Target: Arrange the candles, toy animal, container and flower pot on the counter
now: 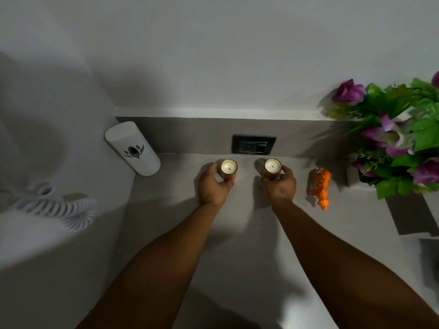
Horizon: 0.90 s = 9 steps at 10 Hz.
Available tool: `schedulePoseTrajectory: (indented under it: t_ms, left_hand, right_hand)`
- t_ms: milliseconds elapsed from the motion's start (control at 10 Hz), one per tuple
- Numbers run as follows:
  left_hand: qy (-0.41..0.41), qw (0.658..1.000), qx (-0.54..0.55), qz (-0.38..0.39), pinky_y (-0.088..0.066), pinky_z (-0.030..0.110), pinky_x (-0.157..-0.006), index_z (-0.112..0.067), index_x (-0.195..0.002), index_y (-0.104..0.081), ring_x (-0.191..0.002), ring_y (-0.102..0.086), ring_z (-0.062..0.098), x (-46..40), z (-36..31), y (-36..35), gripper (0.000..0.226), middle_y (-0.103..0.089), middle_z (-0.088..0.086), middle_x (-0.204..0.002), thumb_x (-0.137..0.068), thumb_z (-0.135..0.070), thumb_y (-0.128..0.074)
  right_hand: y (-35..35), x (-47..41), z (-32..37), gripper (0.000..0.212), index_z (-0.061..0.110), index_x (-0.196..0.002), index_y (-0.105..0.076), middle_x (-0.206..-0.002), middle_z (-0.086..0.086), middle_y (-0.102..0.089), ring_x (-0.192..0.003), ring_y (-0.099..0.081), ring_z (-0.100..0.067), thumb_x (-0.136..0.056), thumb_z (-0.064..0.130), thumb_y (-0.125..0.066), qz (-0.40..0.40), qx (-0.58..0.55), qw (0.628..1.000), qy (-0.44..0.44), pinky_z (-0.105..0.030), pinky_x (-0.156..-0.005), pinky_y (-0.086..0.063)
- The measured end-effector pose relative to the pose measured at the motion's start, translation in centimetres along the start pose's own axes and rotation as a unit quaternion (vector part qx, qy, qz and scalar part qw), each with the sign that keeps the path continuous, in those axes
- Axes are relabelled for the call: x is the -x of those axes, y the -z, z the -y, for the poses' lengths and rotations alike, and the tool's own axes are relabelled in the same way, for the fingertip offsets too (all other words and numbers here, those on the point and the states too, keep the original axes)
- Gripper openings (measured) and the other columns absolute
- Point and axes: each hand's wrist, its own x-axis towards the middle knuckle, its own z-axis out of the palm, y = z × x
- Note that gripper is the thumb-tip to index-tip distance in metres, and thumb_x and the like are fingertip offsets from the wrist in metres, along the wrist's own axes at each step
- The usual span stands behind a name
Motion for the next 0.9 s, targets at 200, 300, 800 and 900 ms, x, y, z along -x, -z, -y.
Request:
schedulePoseTrajectory:
  t_ms: [200,300,800,900]
  left_hand:
    - [-0.039,0.998,-0.046,-0.013,-0.054,0.036,-0.094,-0.020,-0.121,-0.068,-0.109,-0.064,0.022,-0.6,0.4,-0.5,0.060,-0.072,0.002,-0.115,-0.066,-0.022,-0.093]
    - [-0.040,0.997,-0.059,-0.017,-0.055,0.040,-0.092,-0.019,-0.117,-0.069,-0.108,-0.064,0.025,-0.9,0.5,-0.6,0.055,-0.072,0.003,-0.113,-0.067,-0.024,-0.093]
    - [-0.033,0.994,-0.102,0.020,-0.046,0.038,-0.106,-0.014,-0.133,-0.057,-0.128,-0.049,0.029,-0.4,1.4,-0.2,0.071,-0.060,0.008,-0.135,-0.072,-0.030,-0.090]
    - [-0.043,0.987,-0.152,0.019,-0.033,0.043,-0.120,-0.011,-0.149,-0.040,-0.147,-0.031,0.029,3.2,2.5,0.0,0.076,-0.040,0.013,-0.156,-0.089,-0.046,-0.072]
  right_hand:
    - [-0.4,-0.3,-0.1,0.064,0.024,-0.135,-0.052,-0.130,-0.014,-0.056,-0.118,-0.056,-0.035,-0.077,0.020,-0.079,-0.008,0.007,1.000,0.015,-0.049,-0.104,-0.045]
    - [-0.5,-0.6,-0.1,0.064,0.023,-0.135,-0.054,-0.130,-0.014,-0.057,-0.117,-0.057,-0.036,-0.077,0.022,-0.080,-0.006,0.011,1.000,0.011,-0.049,-0.105,-0.045]
    - [-0.1,0.4,0.3,0.085,0.016,-0.146,-0.034,-0.144,-0.013,-0.041,-0.131,-0.044,-0.035,-0.076,0.025,-0.081,0.009,0.026,1.000,-0.014,-0.048,-0.112,-0.036]
    - [1.9,5.1,-2.6,0.080,0.019,-0.147,-0.030,-0.147,-0.011,-0.036,-0.135,-0.035,-0.031,-0.083,0.039,-0.071,0.016,0.099,0.988,0.116,-0.045,-0.111,-0.034]
